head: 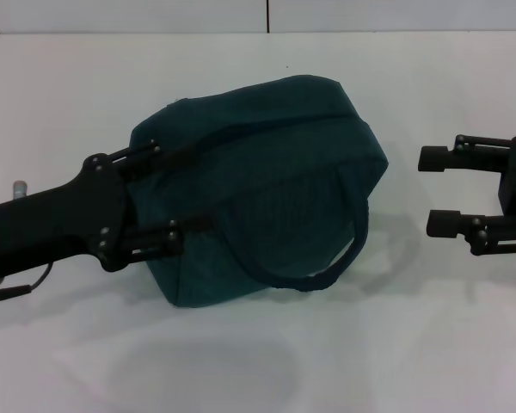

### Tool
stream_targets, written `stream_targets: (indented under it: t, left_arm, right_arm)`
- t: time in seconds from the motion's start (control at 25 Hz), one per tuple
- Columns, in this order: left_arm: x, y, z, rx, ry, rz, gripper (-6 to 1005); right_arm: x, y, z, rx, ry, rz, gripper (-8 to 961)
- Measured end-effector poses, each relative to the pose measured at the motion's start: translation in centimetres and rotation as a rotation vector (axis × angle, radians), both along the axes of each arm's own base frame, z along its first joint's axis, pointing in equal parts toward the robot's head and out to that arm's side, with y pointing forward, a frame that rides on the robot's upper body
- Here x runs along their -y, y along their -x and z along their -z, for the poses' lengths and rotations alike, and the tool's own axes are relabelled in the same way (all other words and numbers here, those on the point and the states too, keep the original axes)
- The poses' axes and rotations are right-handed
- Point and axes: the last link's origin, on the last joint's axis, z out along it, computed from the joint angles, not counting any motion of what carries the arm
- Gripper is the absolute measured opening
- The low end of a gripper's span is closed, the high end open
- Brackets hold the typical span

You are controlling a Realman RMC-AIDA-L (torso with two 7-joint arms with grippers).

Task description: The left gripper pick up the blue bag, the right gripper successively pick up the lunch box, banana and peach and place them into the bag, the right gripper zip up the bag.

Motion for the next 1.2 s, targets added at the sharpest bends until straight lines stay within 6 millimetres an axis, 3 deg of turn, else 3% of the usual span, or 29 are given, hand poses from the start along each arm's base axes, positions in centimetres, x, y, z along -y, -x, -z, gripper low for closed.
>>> stream_targets:
  t: [1.2]
  left_arm:
    - [0.05, 0.04, 0.13, 0.005, 0.002, -0.005, 816]
  right_arm:
    - [0.01, -0.02, 0.02, 0.000, 0.001, 0.001, 759]
